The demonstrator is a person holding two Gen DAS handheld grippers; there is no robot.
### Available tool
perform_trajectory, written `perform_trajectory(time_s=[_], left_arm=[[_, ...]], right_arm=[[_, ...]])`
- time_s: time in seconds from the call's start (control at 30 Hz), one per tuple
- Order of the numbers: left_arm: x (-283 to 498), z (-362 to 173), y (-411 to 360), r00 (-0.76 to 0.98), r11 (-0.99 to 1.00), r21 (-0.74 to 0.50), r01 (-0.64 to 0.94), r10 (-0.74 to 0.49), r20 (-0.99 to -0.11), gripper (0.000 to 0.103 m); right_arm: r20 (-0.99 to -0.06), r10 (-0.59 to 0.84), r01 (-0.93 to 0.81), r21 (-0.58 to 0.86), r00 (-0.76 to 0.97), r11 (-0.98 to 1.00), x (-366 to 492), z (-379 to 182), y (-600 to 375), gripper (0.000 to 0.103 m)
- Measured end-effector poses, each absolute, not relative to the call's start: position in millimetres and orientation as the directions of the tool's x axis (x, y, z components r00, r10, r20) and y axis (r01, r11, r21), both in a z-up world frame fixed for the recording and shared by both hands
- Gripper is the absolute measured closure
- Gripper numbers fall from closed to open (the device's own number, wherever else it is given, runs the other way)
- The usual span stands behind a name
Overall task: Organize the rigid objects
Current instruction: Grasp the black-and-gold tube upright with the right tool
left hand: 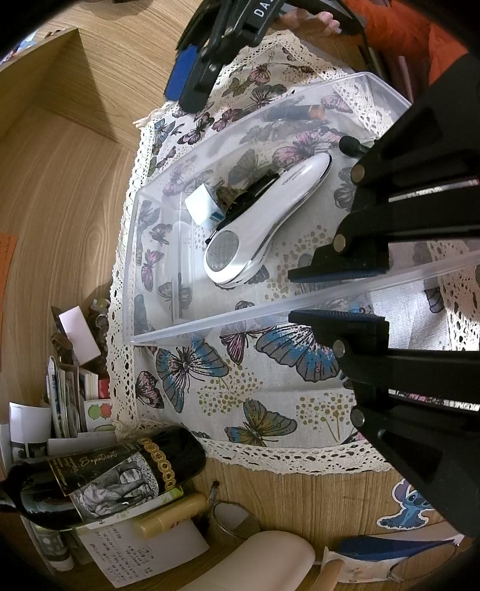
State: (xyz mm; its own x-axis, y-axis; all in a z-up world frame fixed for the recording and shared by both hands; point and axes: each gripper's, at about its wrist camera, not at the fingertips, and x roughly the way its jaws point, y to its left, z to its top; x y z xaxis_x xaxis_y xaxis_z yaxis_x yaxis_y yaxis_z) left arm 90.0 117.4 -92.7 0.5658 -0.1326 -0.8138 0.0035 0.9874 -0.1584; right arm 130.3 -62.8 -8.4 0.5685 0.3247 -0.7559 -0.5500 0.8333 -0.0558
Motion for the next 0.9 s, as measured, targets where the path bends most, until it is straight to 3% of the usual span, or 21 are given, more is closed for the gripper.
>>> perform_trajectory(time_s=[0.43,0.9], left_arm=[[89,-94,119,0.569,0.987,-0.162,0.0,-0.133,-0.811,0.089],[86,-94,120,0.57,0.987,-0.159,0.001,-0.131,-0.811,0.089]], right_arm=[[-0.843,0.161,-0.421,-0.084,0.513,0.903,108,-50,-120,0.049],[-0.887,0.105,-0.345,-0.064,0.45,0.936,97,-92,-151,0.052]])
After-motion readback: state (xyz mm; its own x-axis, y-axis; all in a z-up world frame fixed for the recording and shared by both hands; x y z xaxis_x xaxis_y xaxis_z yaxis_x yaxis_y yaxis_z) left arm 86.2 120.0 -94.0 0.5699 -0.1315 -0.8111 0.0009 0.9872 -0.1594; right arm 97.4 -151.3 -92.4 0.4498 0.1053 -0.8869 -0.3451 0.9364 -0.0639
